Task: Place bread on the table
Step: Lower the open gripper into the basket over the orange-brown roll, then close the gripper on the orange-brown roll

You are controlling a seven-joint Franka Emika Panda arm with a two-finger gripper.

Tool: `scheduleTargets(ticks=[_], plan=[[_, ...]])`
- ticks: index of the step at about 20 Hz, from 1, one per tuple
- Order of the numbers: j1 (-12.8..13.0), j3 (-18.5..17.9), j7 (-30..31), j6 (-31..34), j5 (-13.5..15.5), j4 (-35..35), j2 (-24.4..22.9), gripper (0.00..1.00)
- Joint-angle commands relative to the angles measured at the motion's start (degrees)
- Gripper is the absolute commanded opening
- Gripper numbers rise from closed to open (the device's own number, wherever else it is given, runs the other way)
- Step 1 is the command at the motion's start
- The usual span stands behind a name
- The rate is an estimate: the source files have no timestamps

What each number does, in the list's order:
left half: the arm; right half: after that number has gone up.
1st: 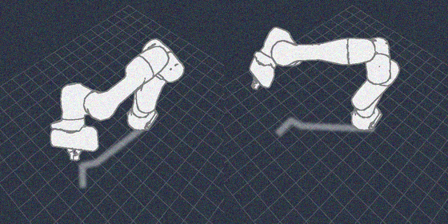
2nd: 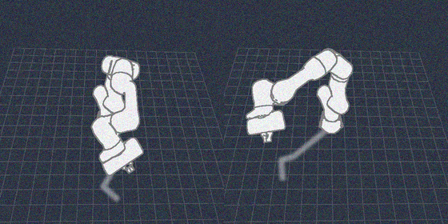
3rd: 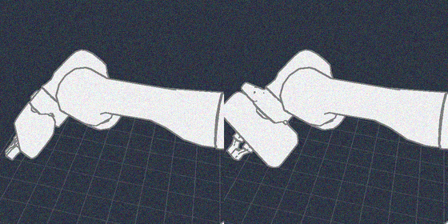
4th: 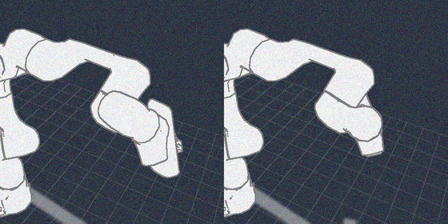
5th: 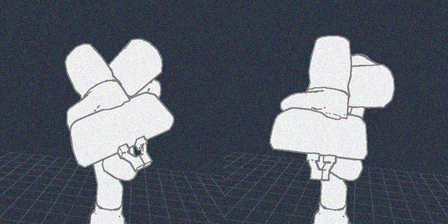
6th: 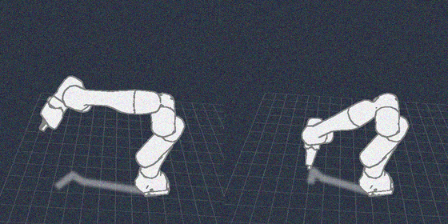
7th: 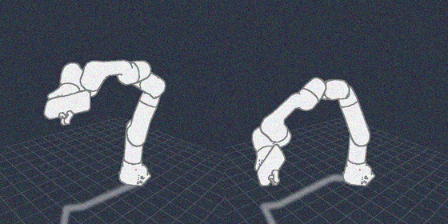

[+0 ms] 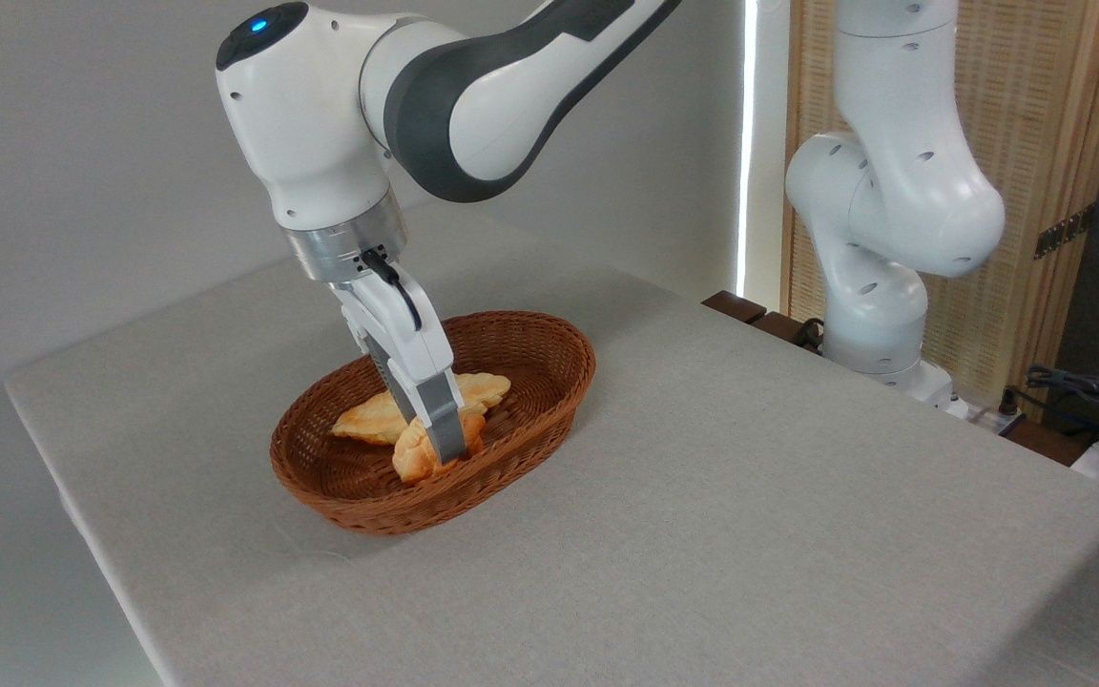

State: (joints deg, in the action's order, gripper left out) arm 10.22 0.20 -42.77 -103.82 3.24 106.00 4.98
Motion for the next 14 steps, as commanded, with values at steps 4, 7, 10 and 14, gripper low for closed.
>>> scheduleTargets(ticks=[4,7,10,14], plan=[[0.94,-0.38,-1.09,0.29,-0.34,0.08,-0.23,0.05],[1.21,-0.29,-1.00,0.29,-0.26,0.00,-0.06,0.02],[1.30,-0.38,-1.09,0.29,-0.26,0.08,-0.06,0.00],[1.30,-0.38,-1.09,0.29,-0.26,-0.01,-0.06,0.00]])
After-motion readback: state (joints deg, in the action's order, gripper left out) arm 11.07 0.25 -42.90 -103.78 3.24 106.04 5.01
